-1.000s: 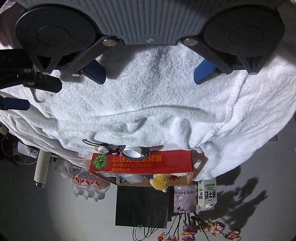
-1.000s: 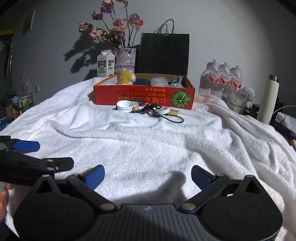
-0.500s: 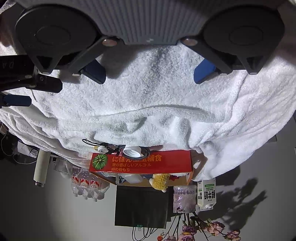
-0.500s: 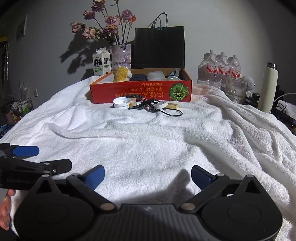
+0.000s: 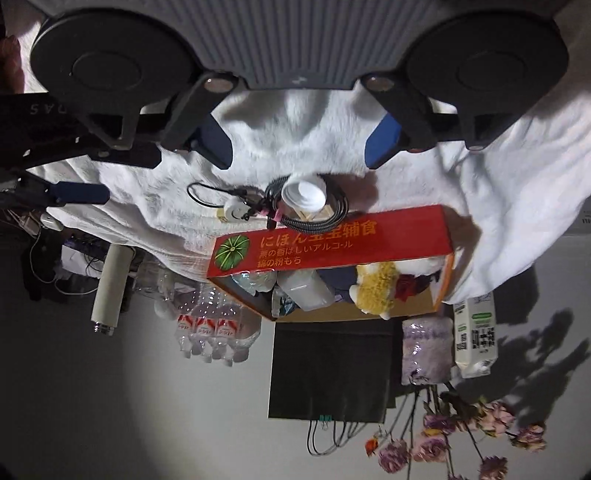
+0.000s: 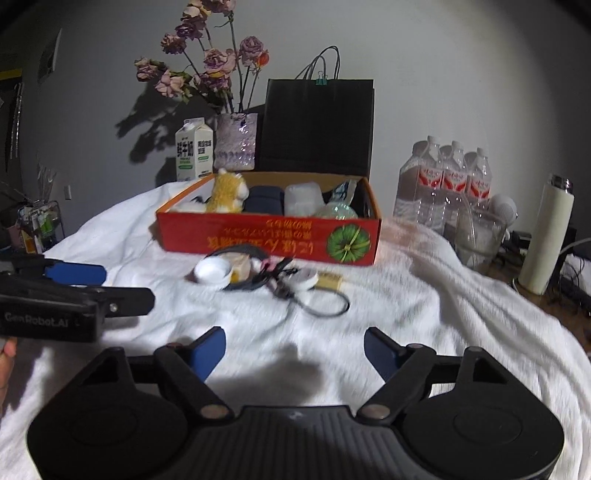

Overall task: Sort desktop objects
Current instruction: 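Grasp the white round lid with the left tool while the right tool grasps the black cable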

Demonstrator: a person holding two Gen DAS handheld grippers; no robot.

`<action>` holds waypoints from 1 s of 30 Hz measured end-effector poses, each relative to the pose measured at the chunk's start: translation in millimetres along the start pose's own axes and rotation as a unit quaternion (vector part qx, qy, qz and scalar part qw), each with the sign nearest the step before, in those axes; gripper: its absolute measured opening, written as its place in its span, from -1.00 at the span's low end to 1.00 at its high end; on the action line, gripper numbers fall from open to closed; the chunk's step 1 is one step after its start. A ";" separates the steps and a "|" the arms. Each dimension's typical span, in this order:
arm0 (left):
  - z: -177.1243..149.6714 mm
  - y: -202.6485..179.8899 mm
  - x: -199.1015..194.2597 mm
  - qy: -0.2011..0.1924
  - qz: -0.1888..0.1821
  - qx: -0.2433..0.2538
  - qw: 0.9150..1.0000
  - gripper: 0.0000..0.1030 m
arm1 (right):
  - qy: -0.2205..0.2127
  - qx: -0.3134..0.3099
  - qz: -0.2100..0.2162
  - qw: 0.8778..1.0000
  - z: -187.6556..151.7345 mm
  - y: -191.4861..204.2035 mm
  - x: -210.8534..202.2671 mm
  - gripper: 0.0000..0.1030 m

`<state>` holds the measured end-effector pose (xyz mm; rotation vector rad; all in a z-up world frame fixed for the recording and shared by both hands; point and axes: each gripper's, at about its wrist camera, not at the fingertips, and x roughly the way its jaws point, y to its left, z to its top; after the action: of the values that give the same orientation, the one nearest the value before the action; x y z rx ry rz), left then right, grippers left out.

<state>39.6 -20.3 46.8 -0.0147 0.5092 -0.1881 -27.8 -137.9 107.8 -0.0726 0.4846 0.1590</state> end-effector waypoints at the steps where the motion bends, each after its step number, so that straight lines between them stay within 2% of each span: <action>1: 4.7 0.8 11.2 0.005 -0.003 -0.001 1.000 0.58 | -0.002 0.002 0.000 1.000 4.7 -2.4 5.5 0.55; 5: 16.2 1.4 51.0 0.015 -0.003 0.011 1.000 0.55 | -0.002 0.013 0.008 1.000 18.6 -10.0 22.0 0.39; 8: 17.1 0.7 72.3 0.026 0.001 0.018 0.999 0.30 | 0.001 0.029 0.022 0.999 26.9 -16.4 40.1 0.33; 9: 16.5 2.4 76.5 0.029 0.000 0.013 1.000 0.17 | 0.001 0.029 0.022 0.999 26.9 -16.4 40.1 0.32; 10: 15.5 4.2 79.5 0.033 -0.003 0.010 0.999 -0.06 | 0.007 0.036 0.024 0.999 28.7 -18.5 49.6 0.29; 12: 12.3 6.9 81.4 0.032 0.001 0.006 0.999 -0.20 | 0.010 0.037 0.026 0.999 29.9 -18.3 59.9 0.25; 15: 11.0 12.8 76.8 0.023 -0.009 -0.006 1.000 -0.21 | 0.023 0.032 0.027 0.999 32.7 -18.6 81.8 0.14; 17: 13.0 16.5 70.3 0.013 -0.005 -0.018 1.000 -0.22 | 0.030 0.035 0.026 0.999 33.8 -19.9 91.6 -0.06; 19: 15.2 20.8 57.7 -0.007 -0.002 -0.026 1.000 -0.22 | 0.056 0.076 0.033 0.995 36.8 -29.0 120.1 -0.26; 23: 18.8 30.5 34.6 -0.027 -0.010 -0.047 0.998 -0.22 | 0.070 0.121 0.051 0.989 36.9 -38.0 138.8 -0.37; 24: 18.0 32.2 30.9 -0.027 -0.010 -0.050 0.998 -0.21 | 0.070 0.126 0.062 0.988 36.7 -37.9 142.6 -0.45; 25: 17.4 32.8 28.7 -0.027 -0.009 -0.054 0.998 -0.21 | 0.071 0.132 0.070 0.986 36.6 -37.3 146.1 -0.67; 27: 15.0 35.7 23.2 -0.026 -0.007 -0.060 0.998 -0.21 | 0.062 0.117 0.065 0.989 37.2 -30.9 145.8 -0.74; 30: 9.7 39.4 11.5 -0.023 -0.002 -0.068 0.997 -0.21 | 0.025 0.085 0.037 0.995 41.0 -21.4 125.3 -0.82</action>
<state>61.0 16.0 47.4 -0.1522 0.4746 -0.1572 104.0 -137.6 85.9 0.1079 0.5485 0.1892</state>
